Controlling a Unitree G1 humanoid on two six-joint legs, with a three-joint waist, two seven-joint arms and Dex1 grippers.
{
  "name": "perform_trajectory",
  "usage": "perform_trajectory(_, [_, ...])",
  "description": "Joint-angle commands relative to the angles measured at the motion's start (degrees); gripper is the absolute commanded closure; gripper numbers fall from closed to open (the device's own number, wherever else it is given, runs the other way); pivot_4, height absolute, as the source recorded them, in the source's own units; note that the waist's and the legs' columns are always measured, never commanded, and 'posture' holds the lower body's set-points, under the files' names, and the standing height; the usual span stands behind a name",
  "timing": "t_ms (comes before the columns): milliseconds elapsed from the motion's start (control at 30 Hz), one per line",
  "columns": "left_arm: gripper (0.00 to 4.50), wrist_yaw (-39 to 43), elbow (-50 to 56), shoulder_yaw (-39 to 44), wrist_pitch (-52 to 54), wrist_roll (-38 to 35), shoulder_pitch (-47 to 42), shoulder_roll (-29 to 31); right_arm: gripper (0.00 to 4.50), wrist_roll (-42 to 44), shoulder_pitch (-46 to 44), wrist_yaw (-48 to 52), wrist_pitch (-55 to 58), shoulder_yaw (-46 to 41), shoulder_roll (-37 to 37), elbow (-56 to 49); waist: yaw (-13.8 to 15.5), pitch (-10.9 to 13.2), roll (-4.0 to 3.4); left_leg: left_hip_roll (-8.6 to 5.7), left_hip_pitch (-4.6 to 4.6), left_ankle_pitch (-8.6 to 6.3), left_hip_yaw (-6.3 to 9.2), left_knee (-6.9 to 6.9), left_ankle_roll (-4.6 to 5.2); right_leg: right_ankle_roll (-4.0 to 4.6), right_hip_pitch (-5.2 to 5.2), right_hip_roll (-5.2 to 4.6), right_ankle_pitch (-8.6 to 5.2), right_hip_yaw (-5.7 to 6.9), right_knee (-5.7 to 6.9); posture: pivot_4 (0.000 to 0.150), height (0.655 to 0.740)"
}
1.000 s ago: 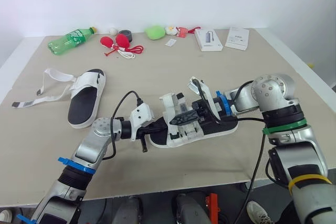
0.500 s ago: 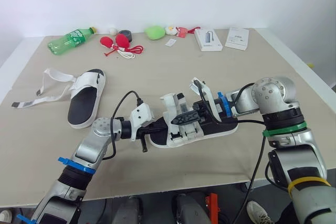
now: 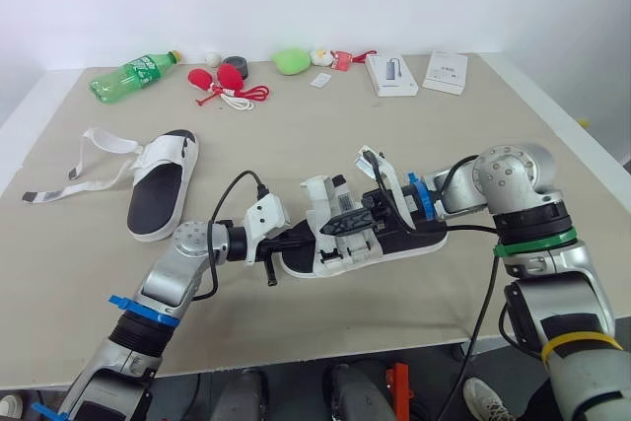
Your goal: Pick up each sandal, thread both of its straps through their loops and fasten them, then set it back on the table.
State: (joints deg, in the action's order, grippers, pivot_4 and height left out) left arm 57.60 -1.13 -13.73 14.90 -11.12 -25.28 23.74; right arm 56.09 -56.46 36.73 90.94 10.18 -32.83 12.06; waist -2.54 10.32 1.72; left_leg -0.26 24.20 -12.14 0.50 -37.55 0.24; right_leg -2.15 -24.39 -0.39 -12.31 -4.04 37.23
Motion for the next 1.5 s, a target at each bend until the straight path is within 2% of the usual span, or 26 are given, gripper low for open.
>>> perform_trajectory(33, [4.50,-0.6,0.2,-0.6,0.0,0.7,0.2,0.2,4.45,-3.4,0.3,2.5,-2.6,1.9,-1.4,-2.1,0.0,0.0,0.00,0.00,0.00,0.00,0.00,0.00,0.00,-0.01,0.00,0.00,0.00,0.00,0.00,0.150,0.7400])
perform_trajectory(233, [4.50,-0.7,0.3,-0.7,-0.1,0.7,0.2,0.2,4.45,-7.7,0.9,6.8,-6.3,4.8,-2.2,-3.7,0.0,0.0,0.00,0.00,-0.01,0.00,0.01,-0.01,0.00,-0.02,0.00,0.01,0.01,0.01,0.00,0.150,0.7400])
perform_trajectory(467, [4.50,-0.8,0.6,-0.8,-0.1,0.8,0.4,0.3,4.45,-8.6,1.2,10.3,-6.2,5.2,-2.6,-8.3,0.0,0.0,0.00,0.01,-0.01,0.00,0.00,-0.03,0.00,-0.04,0.00,0.00,0.01,0.02,0.00,0.150,0.7400])
perform_trajectory(967, [4.50,-1.1,0.1,-1.0,-0.2,0.9,0.0,0.1,4.45,-12.9,7.4,12.4,-12.1,8.0,-5.7,-21.0,0.0,0.0,0.00,0.01,-0.01,0.00,0.03,-0.03,0.00,-0.14,0.01,-0.02,-0.05,0.05,0.00,0.150,0.7400])
perform_trajectory(1000, [4.50,-1.1,0.1,-1.0,-0.2,0.9,0.0,0.1,3.81,-12.8,7.6,12.5,-12.3,7.2,-5.6,-21.2,0.0,0.0,0.00,0.01,-0.02,0.00,0.03,-0.03,0.00,-0.20,0.01,-0.02,-0.09,0.05,0.00,0.150,0.7400])
perform_trajectory(1033, [4.50,-1.1,0.1,-1.0,-0.2,0.9,0.0,0.1,3.58,-12.6,7.5,12.7,-12.8,6.4,-5.7,-21.6,0.0,0.0,0.00,0.02,-0.02,0.00,0.03,-0.03,0.00,-0.20,0.01,-0.02,-0.09,0.05,0.00,0.150,0.7400])
perform_trajectory(1133, [4.50,-1.1,0.0,-1.0,-0.3,0.8,-0.2,0.1,2.11,-11.7,5.0,13.2,-13.1,3.1,-5.3,-21.0,0.1,0.0,0.00,0.02,-0.02,0.01,0.03,-0.03,0.00,-0.19,0.01,-0.03,-0.08,0.06,0.00,0.150,0.7400])
perform_trajectory(1167, [4.50,-1.1,0.0,-1.0,-0.3,0.8,-0.2,0.0,1.76,-11.4,3.9,12.9,-12.6,1.8,-4.8,-19.9,0.1,0.0,-0.01,0.02,-0.02,0.01,0.03,-0.04,-0.01,-0.19,0.01,-0.03,-0.08,0.06,0.00,0.150,0.7400])
perform_trajectory(1300, [4.50,-1.0,-0.2,-1.0,-0.3,0.9,-0.3,-0.1,1.76,-12.4,0.7,11.6,-12.7,-0.4,-3.1,-16.4,0.0,0.0,0.00,0.03,-0.02,0.02,-0.01,-0.08,0.00,-0.05,0.00,-0.04,0.05,0.06,0.00,0.150,0.7400])
perform_trajectory(1500, [4.50,-0.9,-0.9,-1.0,-0.6,1.2,-1.0,-0.5,1.76,-13.2,1.3,11.6,-12.5,0.0,-1.2,-14.4,0.1,0.0,0.00,0.02,0.00,0.02,0.02,-0.07,0.00,0.11,0.01,-0.06,0.13,0.09,0.00,0.150,0.7400])
